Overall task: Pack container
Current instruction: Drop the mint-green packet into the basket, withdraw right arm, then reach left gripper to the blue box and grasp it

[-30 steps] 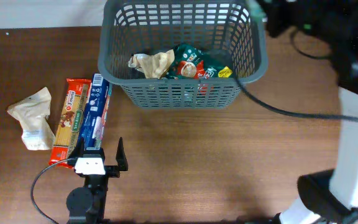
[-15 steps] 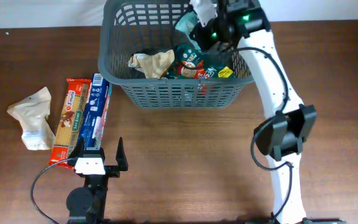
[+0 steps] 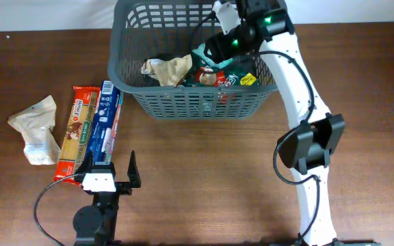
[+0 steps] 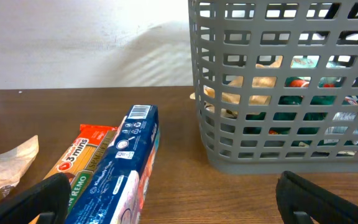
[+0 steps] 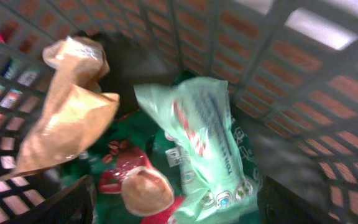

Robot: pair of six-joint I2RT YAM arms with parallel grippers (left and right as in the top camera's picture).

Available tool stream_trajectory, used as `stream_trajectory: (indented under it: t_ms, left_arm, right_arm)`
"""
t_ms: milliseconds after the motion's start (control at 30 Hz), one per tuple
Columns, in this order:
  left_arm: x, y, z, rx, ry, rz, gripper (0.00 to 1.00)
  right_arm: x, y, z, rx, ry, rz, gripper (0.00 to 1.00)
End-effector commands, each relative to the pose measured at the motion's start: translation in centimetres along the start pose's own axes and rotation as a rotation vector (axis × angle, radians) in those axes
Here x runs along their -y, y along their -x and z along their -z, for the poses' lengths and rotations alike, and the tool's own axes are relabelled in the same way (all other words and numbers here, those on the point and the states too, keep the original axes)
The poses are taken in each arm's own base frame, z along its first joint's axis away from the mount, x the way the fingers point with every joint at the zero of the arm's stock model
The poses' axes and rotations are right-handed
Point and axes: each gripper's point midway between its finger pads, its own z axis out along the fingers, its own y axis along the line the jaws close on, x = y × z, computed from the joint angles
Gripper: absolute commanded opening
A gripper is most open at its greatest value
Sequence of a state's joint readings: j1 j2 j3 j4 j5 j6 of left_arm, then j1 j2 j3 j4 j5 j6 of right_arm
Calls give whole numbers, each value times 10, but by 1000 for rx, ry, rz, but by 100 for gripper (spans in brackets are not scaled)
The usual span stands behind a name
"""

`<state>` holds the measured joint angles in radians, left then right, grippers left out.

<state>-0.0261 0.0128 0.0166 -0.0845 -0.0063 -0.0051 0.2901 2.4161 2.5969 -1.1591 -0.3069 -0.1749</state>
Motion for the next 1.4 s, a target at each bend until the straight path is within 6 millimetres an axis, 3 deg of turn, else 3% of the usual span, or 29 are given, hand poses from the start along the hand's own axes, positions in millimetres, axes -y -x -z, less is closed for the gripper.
stream_trajectory:
  t_ms: [0, 133, 233, 367, 467, 567, 733, 867, 967, 1033, 1100, 1233, 1367]
  left_arm:
    - [3, -2, 0, 1, -14, 6, 99]
    - [3, -2, 0, 1, -14, 6, 99]
    - [3, -2, 0, 1, -14, 6, 99]
    - [3, -2, 0, 1, -14, 6, 99]
    - [3, 5, 0, 30, -14, 6, 99]
    - [2, 12, 0, 57, -10, 6, 99]
    - [3, 52, 6, 219, -18, 7, 99]
    - [7, 67, 10, 261, -42, 3, 99]
    - [8, 55, 7, 147, -45, 37, 99]
    - [8, 46, 7, 9, -42, 59, 99]
    - [7, 50, 6, -87, -34, 59, 99]
    - [-5, 82, -12, -245, 15, 70, 99]
    - [-19, 107, -50, -479, -8, 51, 99]
  right_arm:
    - [-12, 56, 111, 231, -63, 30, 80]
    - [-2, 75, 208, 399, -193, -9, 80]
    - [22, 69, 269, 472, -318, -45, 80]
    - [71, 41, 320, 488, -437, -141, 82]
    - [128, 1, 337, 444, -518, -315, 83]
    - [175, -42, 331, 363, -559, -460, 85]
    - [218, -114, 275, 181, -495, -648, 86]
    - [226, -162, 226, 41, -447, -727, 89]
    - [222, -189, 200, -44, -413, -765, 99]
    - [220, -200, 191, -79, -399, -782, 99]
    - [219, -205, 187, -95, -393, -789, 99]
    - [219, -206, 186, -99, -392, -791, 99]
    - [218, -206, 186, -99, -391, -791, 99]
